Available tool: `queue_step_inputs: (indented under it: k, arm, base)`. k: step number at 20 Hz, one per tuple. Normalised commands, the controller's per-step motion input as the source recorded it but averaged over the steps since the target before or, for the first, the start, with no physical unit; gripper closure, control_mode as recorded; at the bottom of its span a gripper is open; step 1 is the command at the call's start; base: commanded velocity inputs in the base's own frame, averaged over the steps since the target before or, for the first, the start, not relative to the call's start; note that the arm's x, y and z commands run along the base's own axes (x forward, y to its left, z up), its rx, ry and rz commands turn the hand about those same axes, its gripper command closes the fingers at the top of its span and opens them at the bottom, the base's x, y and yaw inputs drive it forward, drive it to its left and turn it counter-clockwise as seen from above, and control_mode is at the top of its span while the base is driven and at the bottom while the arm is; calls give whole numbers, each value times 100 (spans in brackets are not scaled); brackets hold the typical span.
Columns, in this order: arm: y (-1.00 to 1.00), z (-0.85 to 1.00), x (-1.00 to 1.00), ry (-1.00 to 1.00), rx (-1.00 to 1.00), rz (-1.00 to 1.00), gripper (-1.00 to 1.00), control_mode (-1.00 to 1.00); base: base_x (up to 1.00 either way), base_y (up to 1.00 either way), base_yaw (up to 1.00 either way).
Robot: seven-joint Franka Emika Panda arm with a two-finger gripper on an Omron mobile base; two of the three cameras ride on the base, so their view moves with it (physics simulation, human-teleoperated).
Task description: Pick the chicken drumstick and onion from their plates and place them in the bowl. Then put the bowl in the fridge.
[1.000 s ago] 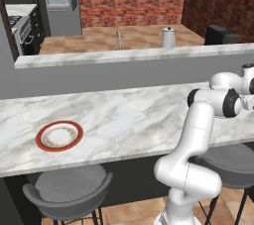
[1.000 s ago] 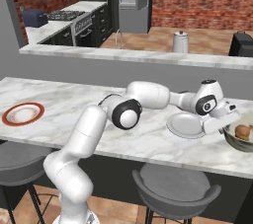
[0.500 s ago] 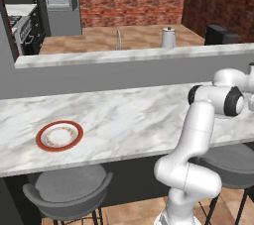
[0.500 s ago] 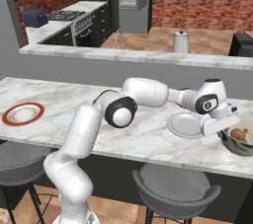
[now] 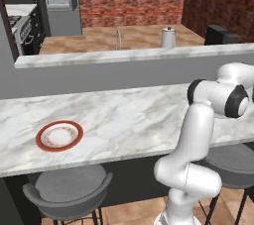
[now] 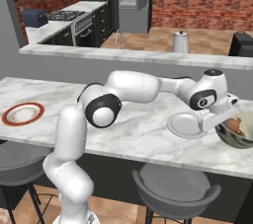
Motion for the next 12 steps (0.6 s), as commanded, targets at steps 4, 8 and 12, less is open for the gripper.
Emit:
queue_step_inputs:
  k: [4,8,12]
  arm:
    - [39,36,-31,-13,-12,23,100,-100]
    - [37,40,-32,0,-16,27,100,-100]
    - [41,39,-35,0,-20,28,100,-100]
  base:
    - [0,0,0]
    - [0,0,0]
    - [0,0,0]
